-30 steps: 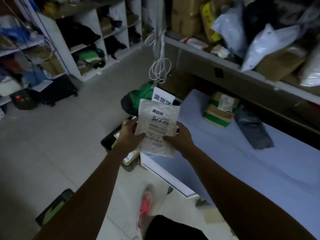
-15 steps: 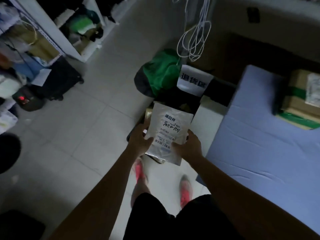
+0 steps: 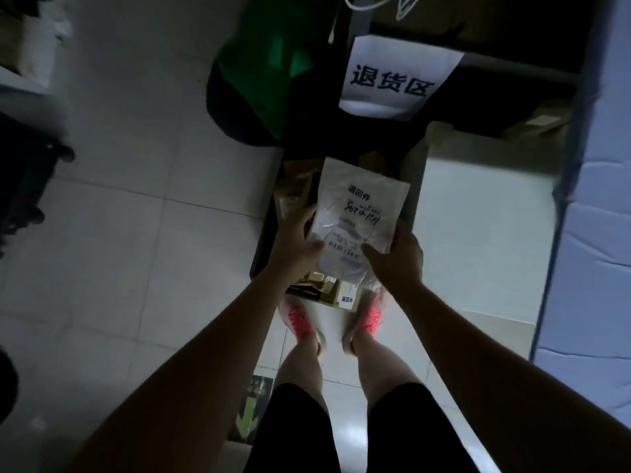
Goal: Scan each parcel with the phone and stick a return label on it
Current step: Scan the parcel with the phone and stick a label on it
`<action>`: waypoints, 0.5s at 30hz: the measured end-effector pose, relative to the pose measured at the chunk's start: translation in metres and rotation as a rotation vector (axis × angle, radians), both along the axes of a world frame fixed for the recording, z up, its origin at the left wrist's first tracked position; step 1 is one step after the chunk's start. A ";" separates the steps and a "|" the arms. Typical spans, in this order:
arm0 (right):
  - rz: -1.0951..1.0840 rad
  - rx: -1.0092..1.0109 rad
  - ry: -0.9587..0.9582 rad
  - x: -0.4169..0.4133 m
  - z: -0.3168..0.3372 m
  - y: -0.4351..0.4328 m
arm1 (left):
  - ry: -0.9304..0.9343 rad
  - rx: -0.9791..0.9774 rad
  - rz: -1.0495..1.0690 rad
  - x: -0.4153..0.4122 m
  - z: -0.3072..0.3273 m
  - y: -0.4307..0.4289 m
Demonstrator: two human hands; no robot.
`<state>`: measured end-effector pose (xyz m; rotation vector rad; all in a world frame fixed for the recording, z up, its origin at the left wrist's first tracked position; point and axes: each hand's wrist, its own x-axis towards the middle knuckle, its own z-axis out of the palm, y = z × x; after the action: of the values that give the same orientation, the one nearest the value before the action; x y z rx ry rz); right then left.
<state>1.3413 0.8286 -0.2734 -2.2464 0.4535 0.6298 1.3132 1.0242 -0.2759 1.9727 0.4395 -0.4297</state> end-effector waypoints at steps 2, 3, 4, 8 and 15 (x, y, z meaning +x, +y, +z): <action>0.033 -0.061 0.007 0.019 -0.026 -0.002 | -0.006 0.023 -0.021 0.017 -0.023 -0.007; 0.057 -0.087 0.027 0.028 -0.041 -0.004 | 0.009 0.044 -0.031 0.024 -0.035 -0.013; 0.079 -0.110 0.052 0.035 -0.054 -0.006 | 0.033 0.072 -0.048 0.029 -0.046 -0.019; 0.136 -0.151 0.130 0.046 -0.093 -0.016 | 0.041 0.223 -0.171 0.038 -0.086 -0.041; 0.159 -0.158 0.087 0.038 -0.064 -0.027 | 0.026 0.572 -0.422 0.046 -0.065 -0.045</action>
<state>1.3798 0.8014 -0.3370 -2.4298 0.3810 0.8009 1.3587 0.9792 -0.3406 2.6326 0.1629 -0.6461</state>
